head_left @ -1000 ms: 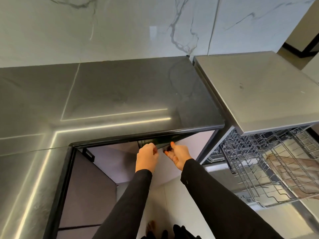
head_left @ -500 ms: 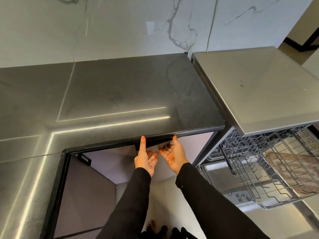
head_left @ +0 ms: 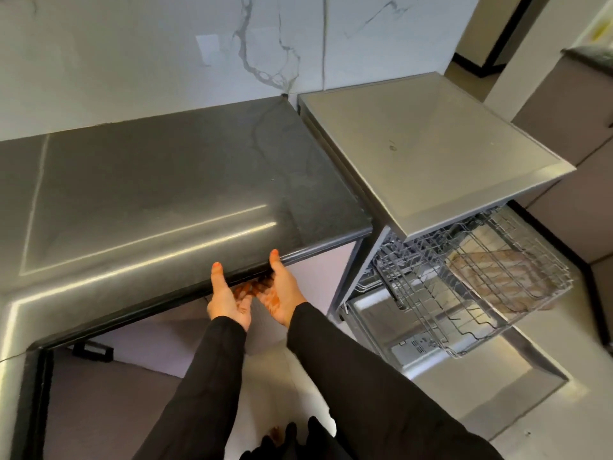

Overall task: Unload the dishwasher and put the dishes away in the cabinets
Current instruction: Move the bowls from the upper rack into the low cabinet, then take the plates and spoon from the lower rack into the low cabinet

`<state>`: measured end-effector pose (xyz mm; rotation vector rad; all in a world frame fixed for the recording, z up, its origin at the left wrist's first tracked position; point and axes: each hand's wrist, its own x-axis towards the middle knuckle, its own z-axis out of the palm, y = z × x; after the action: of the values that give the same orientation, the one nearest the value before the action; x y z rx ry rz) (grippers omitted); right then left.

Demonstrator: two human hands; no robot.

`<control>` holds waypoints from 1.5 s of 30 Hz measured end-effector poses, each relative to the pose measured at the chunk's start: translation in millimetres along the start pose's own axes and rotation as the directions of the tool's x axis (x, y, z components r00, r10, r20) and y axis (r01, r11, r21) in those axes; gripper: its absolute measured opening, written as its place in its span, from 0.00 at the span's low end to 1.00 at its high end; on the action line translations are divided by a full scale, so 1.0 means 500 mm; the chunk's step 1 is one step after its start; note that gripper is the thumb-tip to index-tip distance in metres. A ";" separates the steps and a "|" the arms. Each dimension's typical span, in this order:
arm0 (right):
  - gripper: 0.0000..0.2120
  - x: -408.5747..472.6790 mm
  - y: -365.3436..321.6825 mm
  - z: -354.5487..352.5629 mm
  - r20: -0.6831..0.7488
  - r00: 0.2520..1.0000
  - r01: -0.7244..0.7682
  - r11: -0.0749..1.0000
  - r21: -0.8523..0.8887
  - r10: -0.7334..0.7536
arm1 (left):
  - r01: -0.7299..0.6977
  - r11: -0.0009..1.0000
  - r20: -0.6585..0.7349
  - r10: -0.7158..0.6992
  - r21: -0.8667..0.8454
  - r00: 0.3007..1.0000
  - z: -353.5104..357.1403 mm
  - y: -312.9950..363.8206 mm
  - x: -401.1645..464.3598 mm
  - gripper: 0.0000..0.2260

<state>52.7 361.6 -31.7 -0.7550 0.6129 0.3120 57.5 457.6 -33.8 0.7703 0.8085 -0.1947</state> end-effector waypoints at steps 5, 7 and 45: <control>0.21 -0.009 0.000 0.005 -0.011 1.000 0.007 1.000 0.023 -0.007 | -0.056 0.996 -0.051 0.059 0.062 0.997 0.004 -0.011 0.015 0.30; 0.21 -0.013 0.000 0.004 -0.017 1.000 0.004 1.000 0.014 -0.004 | -0.059 0.995 -0.073 0.065 0.084 0.995 -0.001 -0.017 0.027 0.31; 0.27 -0.357 -0.398 -1.127 -0.670 0.738 0.060 0.997 -0.056 -0.082 | 0.525 0.768 -0.110 -0.525 0.367 0.844 0.275 -0.981 -0.344 0.12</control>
<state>-221.0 -189.9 -132.5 -0.9212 1.2687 -0.0434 -194.9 -9.4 -118.0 0.8944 0.9916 -0.8849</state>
